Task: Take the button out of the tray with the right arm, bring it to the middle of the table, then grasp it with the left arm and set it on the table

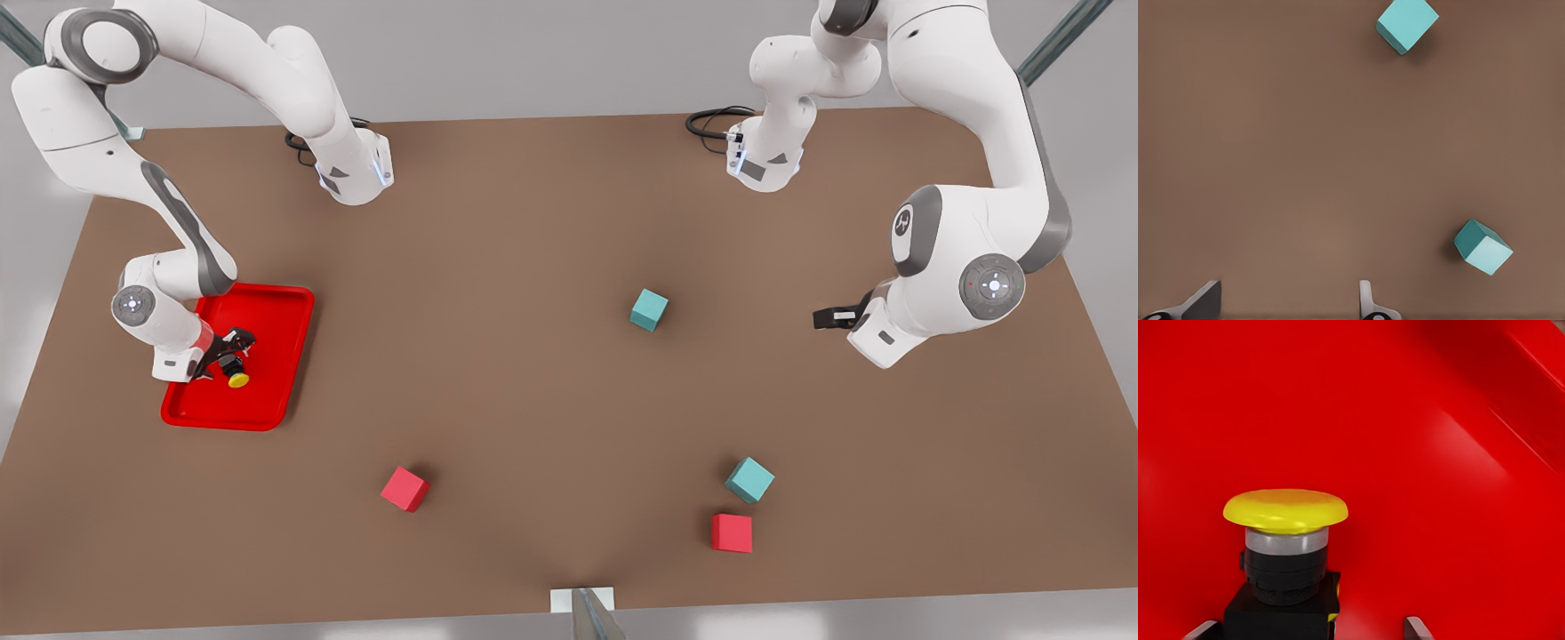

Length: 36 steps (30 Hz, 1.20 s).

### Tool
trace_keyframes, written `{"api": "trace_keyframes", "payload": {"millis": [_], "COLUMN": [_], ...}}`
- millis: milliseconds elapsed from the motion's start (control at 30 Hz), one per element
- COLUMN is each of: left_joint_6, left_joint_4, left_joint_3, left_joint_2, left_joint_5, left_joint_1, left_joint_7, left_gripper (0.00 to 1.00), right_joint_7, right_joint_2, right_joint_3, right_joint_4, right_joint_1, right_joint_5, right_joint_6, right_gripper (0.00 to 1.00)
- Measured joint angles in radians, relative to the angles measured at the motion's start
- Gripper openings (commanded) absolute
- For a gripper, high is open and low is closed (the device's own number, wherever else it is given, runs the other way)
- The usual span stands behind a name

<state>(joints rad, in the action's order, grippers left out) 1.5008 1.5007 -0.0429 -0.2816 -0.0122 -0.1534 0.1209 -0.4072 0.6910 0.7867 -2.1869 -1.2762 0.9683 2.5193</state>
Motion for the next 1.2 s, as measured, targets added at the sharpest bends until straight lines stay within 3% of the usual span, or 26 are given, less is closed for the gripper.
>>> {"api": "trace_keyframes", "payload": {"millis": [133,300,333,367,633,700,800,867,933,1000,1067,1200], "left_joint_6": [0.001,0.001,0.001,0.001,0.001,0.001,0.002,0.002,0.003,0.003,0.004,0.005], "left_joint_4": [0.0,0.0,0.0,0.0,0.0,0.0,0.0,0.0,0.0,0.0,0.0,0.0], "left_joint_3": [0.0,0.0,0.0,0.0,0.0,0.0,0.0,0.0,0.0,0.0,0.0,0.0], "left_joint_2": [0.0,0.0,0.0,0.001,0.0,0.0,0.0,0.0,0.0,-0.001,-0.003,-0.003], "left_joint_5": [0.0,0.0,0.0,0.0,0.0,0.0,0.0,0.0,0.0,0.0,-0.001,-0.001], "left_joint_1": [0.0,0.0,0.0,0.0,0.0,0.0,0.0,0.0,0.0,-0.001,-0.002,-0.002], "left_joint_7": [0.0,0.0,0.0,0.0,0.0,0.0,0.0,0.0,0.0,0.0,0.0,0.0], "left_gripper": [1.0,1.0,1.0,1.0,1.0,1.0,1.0,1.0,1.0,1.0,1.0,1.0], "right_joint_7": [-0.006,-0.011,-0.012,-0.013,-0.027,-0.029,-0.006,0.037,0.101,0.184,0.277,0.473], "right_joint_2": [0.0,0.0,-0.001,-0.001,-0.001,-0.001,-0.001,-0.002,-0.002,-0.002,-0.001,0.002], "right_joint_3": [0.062,0.078,0.078,0.078,0.086,0.204,0.533,0.659,0.693,0.668,0.547,0.115], "right_joint_4": [-0.017,-0.021,-0.021,-0.021,-0.021,-0.022,-0.016,0.033,0.128,0.254,0.411,0.757], "right_joint_1": [-0.063,-0.08,-0.079,-0.078,-0.081,-0.173,-0.309,-0.23,-0.037,0.211,0.527,1.191], "right_joint_5": [0.001,0.002,0.001,0.001,-0.013,-0.018,-0.06,-0.122,-0.196,-0.268,-0.329,-0.517], "right_joint_6": [0.0,-0.001,-0.001,-0.002,-0.008,-0.025,-0.149,-0.266,-0.383,-0.479,-0.553,-0.647], "right_gripper": [1.0,1.0,0.92,0.43,0.38,0.38,0.38,0.38,0.38,0.38,0.38,0.38]}}
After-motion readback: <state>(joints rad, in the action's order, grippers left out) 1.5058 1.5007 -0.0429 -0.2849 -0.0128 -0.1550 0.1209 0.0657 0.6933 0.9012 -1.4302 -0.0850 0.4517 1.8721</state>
